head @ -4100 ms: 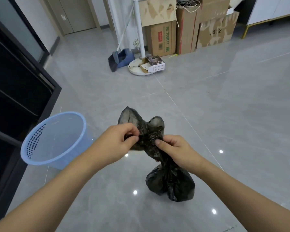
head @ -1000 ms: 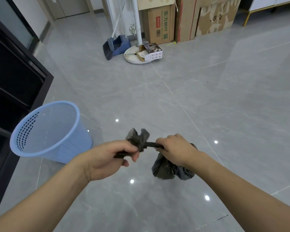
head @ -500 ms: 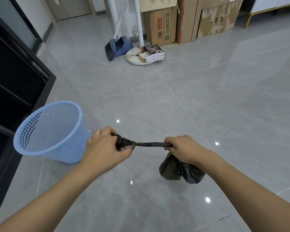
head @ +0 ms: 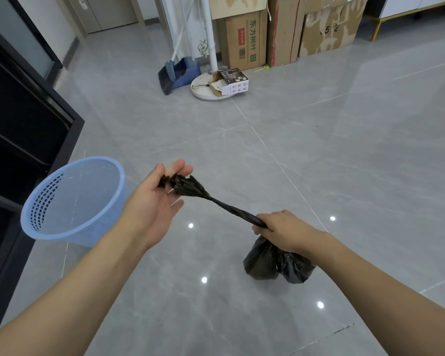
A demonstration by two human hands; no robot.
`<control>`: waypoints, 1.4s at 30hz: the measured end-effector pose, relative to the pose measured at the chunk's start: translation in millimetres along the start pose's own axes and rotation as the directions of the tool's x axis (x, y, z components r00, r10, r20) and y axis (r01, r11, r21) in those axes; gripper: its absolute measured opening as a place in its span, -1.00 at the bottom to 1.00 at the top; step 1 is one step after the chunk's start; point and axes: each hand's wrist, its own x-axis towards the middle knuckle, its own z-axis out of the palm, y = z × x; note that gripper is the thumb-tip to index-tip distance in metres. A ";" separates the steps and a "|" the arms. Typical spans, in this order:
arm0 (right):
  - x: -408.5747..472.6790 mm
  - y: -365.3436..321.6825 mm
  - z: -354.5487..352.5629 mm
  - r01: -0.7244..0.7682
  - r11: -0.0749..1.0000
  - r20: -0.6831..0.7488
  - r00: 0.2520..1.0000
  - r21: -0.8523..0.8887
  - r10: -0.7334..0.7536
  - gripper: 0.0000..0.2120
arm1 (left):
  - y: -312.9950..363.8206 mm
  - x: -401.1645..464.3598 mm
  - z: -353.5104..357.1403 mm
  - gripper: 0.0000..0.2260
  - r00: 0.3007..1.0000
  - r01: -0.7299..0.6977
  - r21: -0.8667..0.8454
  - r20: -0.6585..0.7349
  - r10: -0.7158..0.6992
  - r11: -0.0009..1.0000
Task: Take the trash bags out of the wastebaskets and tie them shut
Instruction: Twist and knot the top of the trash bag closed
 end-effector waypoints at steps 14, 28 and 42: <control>-8.0 -1.3 -5.2 0.279 0.957 -0.136 0.954 0.079 -0.267 -0.76 | -1.1 -29.1 -16.2 -0.84 0.888 0.222 0.189 0.366 -0.279 0.957; -6.3 -3.4 -2.3 0.247 0.961 -0.196 0.955 0.122 -0.221 -0.88 | -44.6 4.6 -8.6 -0.76 0.978 -0.205 0.975 0.208 0.030 -0.085; -7.8 -14.2 -12.2 0.006 0.610 0.059 0.995 0.792 -0.086 -0.59 | -34.7 33.7 1.5 -0.94 0.861 0.507 0.244 -0.198 -0.469 0.827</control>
